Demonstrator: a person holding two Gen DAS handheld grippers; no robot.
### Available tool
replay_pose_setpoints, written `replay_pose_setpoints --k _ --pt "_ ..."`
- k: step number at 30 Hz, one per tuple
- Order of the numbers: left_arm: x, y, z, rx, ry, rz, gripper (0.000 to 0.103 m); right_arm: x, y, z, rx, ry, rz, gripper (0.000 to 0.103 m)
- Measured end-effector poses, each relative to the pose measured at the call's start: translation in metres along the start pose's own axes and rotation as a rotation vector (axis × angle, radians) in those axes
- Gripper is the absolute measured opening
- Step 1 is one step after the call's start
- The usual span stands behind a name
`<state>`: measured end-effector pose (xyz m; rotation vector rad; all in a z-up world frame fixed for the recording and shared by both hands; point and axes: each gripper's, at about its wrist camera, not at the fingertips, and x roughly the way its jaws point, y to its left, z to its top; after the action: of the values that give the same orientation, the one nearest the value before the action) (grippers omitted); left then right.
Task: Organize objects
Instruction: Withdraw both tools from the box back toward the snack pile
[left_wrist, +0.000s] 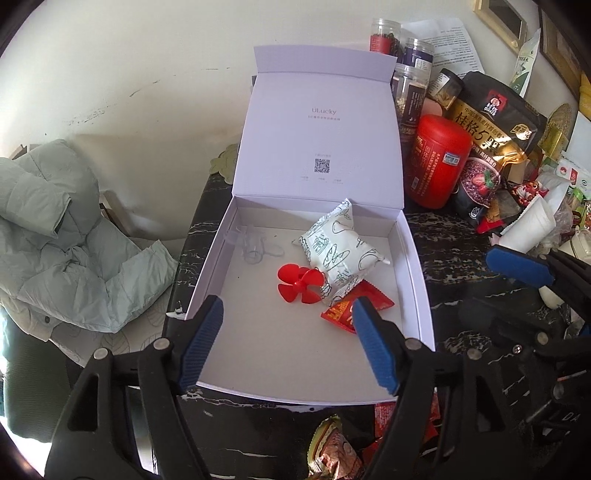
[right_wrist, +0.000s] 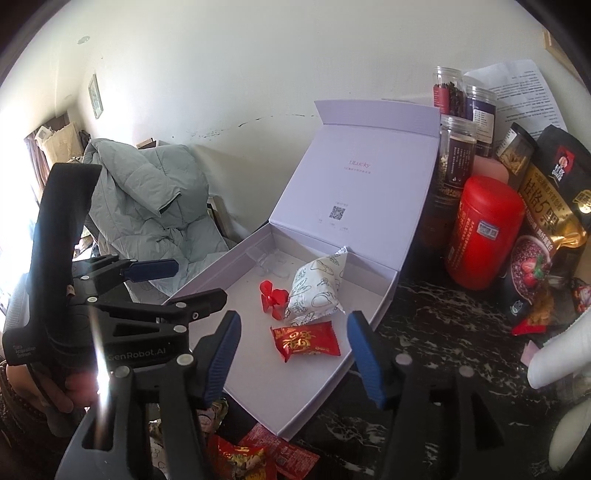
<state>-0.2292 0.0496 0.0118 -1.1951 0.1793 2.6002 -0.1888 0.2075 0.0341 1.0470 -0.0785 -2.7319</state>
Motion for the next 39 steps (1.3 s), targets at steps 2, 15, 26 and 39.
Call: replay_pose_setpoints --k 2,15,26,39 --pt "-0.007 -0.001 -0.002 0.005 -0.013 0.015 0.077 -0.006 0.002 -0.001 -0.01 -0.011 -0.025 0.069" --pt "-0.048 0.002 -0.009 -0.023 -0.088 0.043 0.087 -0.038 0.006 -0.003 -0.002 -0.058 -0.08 0.079" --pt "-0.093 -0.004 -0.016 -0.03 -0.16 0.047 0.096 -0.08 0.018 -0.008 -0.025 -0.114 -0.109 0.089" --pt "-0.134 -0.016 -0.036 -0.031 -0.187 0.067 0.097 -0.127 0.019 -0.024 -0.01 -0.156 -0.114 0.093"
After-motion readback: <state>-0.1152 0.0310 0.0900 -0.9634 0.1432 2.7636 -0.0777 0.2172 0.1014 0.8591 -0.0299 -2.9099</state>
